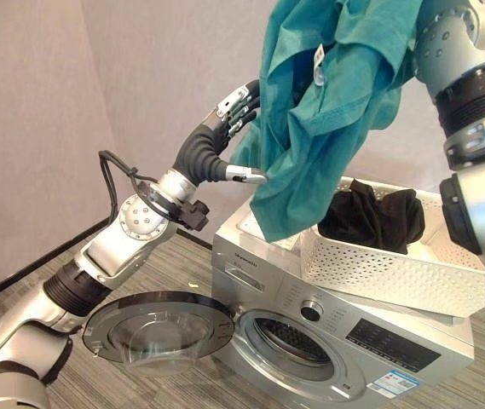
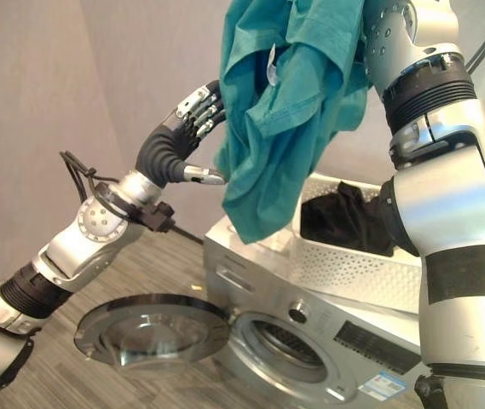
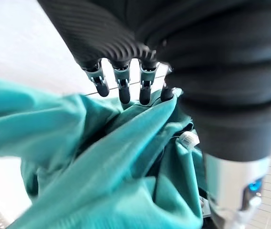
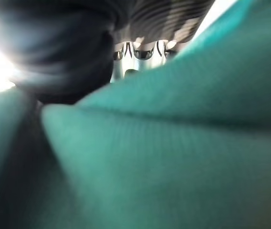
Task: Grab the laundry basket,head to the washer,open it,put in the laundry and shut it.
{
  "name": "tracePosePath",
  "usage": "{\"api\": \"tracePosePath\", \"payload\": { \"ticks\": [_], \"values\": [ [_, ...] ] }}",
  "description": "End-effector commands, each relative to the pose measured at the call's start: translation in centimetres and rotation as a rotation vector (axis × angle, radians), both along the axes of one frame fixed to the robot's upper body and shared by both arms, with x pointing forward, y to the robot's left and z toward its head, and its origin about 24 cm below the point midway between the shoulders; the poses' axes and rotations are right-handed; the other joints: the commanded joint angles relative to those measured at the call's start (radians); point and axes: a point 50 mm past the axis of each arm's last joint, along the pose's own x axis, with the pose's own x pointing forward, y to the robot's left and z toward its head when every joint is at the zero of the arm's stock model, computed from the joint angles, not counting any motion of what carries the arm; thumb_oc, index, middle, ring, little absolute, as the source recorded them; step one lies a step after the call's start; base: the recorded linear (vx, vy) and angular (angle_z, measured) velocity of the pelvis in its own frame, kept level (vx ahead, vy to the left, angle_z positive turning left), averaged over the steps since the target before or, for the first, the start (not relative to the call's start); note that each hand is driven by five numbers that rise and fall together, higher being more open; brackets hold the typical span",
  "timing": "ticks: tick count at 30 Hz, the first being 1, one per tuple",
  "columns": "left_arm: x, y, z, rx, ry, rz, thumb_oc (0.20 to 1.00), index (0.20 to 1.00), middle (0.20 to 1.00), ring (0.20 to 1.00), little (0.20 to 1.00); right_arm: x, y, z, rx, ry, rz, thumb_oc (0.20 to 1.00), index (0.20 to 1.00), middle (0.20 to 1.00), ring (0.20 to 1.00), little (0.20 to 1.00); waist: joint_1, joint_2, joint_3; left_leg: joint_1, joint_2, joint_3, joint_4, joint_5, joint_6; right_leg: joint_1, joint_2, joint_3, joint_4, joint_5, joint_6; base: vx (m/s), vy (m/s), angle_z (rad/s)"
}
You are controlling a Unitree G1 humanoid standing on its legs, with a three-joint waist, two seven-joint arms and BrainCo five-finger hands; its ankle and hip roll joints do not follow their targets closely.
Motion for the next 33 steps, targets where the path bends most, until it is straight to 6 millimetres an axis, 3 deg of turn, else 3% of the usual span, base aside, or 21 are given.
{"api": "tracePosePath", "payload": {
  "ticks": [1, 8, 11, 23, 28, 33],
  "values": [
    [0.1, 0.4, 2.4, -0.046, -0.12, 0.037, 1.0, 1.0, 1.0, 1.0, 1.0, -2.7, -1.7, 4.1, -0.018, -0.122, -0.092, 0.2, 0.2, 0.2, 0.2, 0.2, 0.019, -0.022, -0.028, 0.028, 0.022, -0.051, 0.011, -0.1, -0.027, 0.007, -0.008, 0.024, 0.008, -0.015, 0.026, 0.01, -0.008, 0.07],
    [1.2, -1.3, 1.7, -0.071, -0.054, 0.009, 1.0, 1.0, 1.0, 1.0, 1.0, -1.9, 0.3, 3.1, 0.021, -0.11, -0.002, 0.2, 0.2, 0.2, 0.2, 0.2, 0.007, -0.016, -0.027, 0.03, 0.022, -0.055, 0.012, -0.101, -0.028, 0.012, -0.007, 0.018, 0.008, -0.018, 0.024, 0.01, -0.002, 0.06],
    [2.9, -3.3, 1.3, -0.105, 0.008, 0.042, 1.0, 1.0, 1.0, 1.0, 1.0, -1.6, 4.1, 1.7, 0.013, -0.117, 0.127, 0.2, 0.2, 0.2, 0.2, 0.2, -0.011, -0.005, -0.022, 0.032, 0.023, -0.047, 0.012, -0.099, -0.025, 0.01, -0.007, 0.028, 0.008, -0.016, 0.022, 0.0, 0.0, 0.0],
    [3.4, -9.1, 2.2, -0.158, 0.064, -0.043, 1.0, 1.0, 1.0, 1.0, 1.0, -1.2, 8.2, -0.2, 0.025, -0.074, 0.225, 0.2, 0.2, 0.2, 0.2, 0.2, -0.039, 0.011, -0.014, 0.035, 0.026, -0.025, 0.011, -0.099, -0.019, 0.005, -0.003, 0.044, 0.008, -0.011, 0.02, -0.01, 0.0, -0.03],
    [4.2, -11.2, 2.0, -0.136, 0.108, -0.028, 1.0, 1.0, 1.0, 1.0, 1.0, -0.8, 10.0, -2.1, 0.098, -0.033, 0.326, 0.2, 0.2, 0.2, 0.2, 0.2, -0.059, 0.022, -0.011, 0.034, 0.028, -0.013, 0.011, -0.087, -0.019, -0.001, -0.002, 0.055, 0.009, -0.002, 0.02, -0.02, 0.002, -0.09],
    [4.9, -12.8, 1.7, -0.144, 0.18, -0.017, 1.0, 1.0, 1.0, 1.0, 1.0, -2.8, 13.6, -3.5, 0.132, -0.076, 0.546, 0.2, 0.2, 0.2, 0.2, 0.2, -0.081, 0.034, -0.006, 0.034, 0.036, 0.001, 0.008, -0.083, -0.021, -0.008, 0.0, 0.062, 0.012, 0.0, 0.018, -0.04, -0.009, -0.11]
  ]
}}
